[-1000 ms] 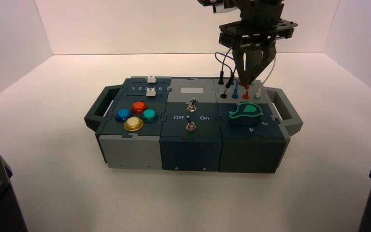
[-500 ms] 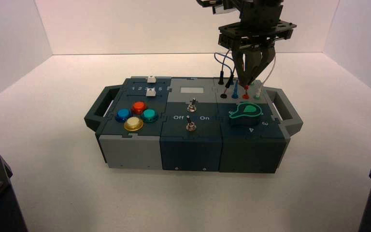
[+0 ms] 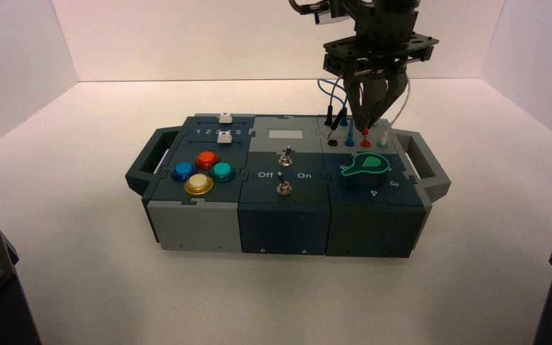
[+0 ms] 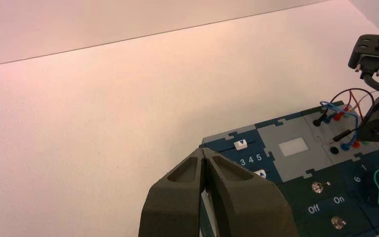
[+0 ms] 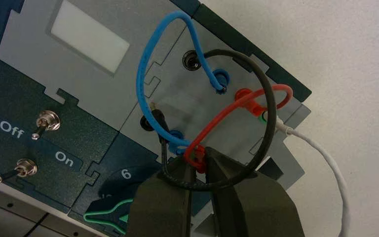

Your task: Insert the red wire.

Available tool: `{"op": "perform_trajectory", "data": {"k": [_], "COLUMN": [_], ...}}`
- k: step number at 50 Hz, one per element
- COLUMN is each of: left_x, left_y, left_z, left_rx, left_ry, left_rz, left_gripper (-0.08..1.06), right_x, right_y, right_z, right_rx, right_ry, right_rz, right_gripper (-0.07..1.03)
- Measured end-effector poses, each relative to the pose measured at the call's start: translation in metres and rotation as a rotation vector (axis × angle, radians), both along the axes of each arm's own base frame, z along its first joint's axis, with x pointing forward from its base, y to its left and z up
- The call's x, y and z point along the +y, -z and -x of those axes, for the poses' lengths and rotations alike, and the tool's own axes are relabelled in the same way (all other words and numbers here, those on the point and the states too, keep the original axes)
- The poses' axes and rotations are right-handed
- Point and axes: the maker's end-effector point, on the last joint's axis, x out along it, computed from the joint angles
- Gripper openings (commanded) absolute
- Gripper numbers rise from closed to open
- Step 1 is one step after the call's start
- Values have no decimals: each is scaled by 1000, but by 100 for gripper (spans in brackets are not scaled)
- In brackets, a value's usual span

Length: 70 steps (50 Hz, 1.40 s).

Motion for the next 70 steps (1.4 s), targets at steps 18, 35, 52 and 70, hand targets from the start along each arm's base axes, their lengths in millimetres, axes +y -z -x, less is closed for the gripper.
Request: {"op": "perform_trajectory", "data": {"k": [18,35,52,70], "left_x": [0,0,0,0], "left_y": [1,0,0,0], "left_z": [0,0,0,0], "left_rx": [3,1,-1,-1], "left_ry": [-2,-1,0,0], "left_rz": [-1,-2,-2,-2], "left_gripper": [-3,-3,-3,-3], "right_x": [0,-5,-6,-5], "right_y": [0,4,6,11], "right_z": [0,7,9,9], "right_rx": [-1,7,10,12], "right_ry": [-1,-1,-1,0], "right_rz": [1,6,8,7], "right_gripper": [-2,-2,-2,-2]}}
